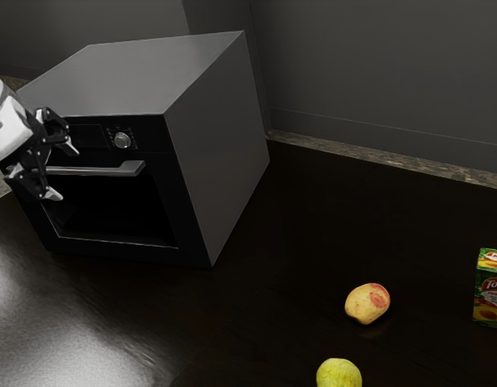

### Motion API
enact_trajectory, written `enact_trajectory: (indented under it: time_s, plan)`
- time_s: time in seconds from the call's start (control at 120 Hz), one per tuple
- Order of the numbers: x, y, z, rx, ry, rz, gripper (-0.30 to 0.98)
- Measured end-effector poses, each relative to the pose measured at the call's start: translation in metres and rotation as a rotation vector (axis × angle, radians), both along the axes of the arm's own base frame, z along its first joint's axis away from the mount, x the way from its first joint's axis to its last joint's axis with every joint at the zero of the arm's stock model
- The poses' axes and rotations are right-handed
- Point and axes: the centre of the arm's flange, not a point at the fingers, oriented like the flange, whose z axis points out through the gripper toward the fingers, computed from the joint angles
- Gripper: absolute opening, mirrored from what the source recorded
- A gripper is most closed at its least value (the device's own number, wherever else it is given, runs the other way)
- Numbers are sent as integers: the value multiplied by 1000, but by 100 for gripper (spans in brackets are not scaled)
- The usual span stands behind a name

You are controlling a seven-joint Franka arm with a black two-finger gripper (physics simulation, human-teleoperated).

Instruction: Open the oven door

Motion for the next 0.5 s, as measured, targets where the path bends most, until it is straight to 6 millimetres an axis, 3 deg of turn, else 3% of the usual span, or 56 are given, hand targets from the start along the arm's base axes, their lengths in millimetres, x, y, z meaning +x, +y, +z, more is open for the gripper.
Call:
enact_trajectory:
  time_s: [0.4, 0.5]
  plan:
    - [2, 7, -30, 40, 26, -95, 69]
    - [-7, 5, -38, 30, 30, -116, 69]
